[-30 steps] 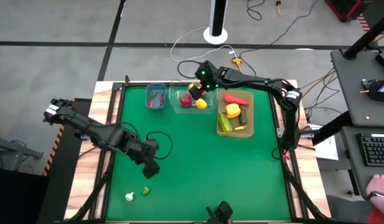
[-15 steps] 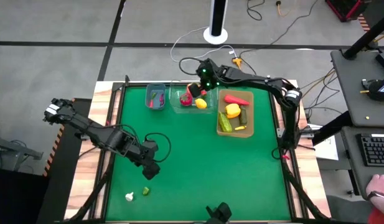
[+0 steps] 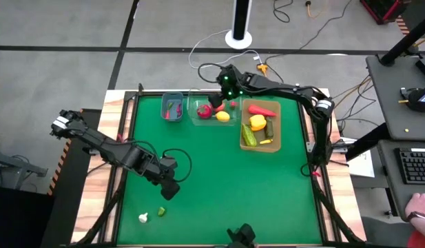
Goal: Sort produce into baskets
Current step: Put the green chili pepper into the blue bin
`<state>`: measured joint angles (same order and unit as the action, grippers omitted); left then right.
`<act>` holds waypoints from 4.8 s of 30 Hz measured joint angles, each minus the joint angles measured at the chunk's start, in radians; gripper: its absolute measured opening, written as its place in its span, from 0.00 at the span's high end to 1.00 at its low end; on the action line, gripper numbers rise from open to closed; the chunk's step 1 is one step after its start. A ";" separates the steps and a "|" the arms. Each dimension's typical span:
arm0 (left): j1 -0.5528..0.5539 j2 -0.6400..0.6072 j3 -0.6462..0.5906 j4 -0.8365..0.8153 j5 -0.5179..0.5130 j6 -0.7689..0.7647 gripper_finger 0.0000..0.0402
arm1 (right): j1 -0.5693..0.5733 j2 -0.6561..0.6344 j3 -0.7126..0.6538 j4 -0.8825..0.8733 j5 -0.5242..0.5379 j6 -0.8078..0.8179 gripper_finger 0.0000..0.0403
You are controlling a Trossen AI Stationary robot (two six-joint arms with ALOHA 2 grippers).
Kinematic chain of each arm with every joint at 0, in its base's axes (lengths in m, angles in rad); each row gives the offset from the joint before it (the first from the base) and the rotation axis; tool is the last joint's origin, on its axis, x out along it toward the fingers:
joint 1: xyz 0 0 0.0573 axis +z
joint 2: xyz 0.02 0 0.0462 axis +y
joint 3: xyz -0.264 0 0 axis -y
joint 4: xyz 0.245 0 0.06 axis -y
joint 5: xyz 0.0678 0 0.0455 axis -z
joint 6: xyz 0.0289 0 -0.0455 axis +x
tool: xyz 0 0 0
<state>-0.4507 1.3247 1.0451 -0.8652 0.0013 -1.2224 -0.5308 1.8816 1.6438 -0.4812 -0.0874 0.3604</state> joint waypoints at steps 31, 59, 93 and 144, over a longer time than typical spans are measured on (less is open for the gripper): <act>-0.282 0.455 0.061 0.058 0.118 -0.410 0.15 | 0.074 -0.212 -0.001 -0.041 -0.018 -0.082 0.01; -0.245 0.347 0.166 -0.031 -0.002 -0.094 0.92 | 0.110 -0.369 -0.003 -0.166 -0.017 -0.146 0.01; 0.214 -0.237 0.164 0.774 -0.294 0.604 0.93 | 0.612 -0.459 -0.032 0.346 0.141 -0.812 0.01; 0.371 -0.136 0.172 0.833 -0.073 0.440 0.56 | 0.616 -0.431 -0.032 0.319 0.197 -0.859 0.71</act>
<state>-0.0797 1.1888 1.2175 -0.0323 -0.0718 -0.7825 0.0849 1.4503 1.6115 -0.1622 0.1097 -0.4986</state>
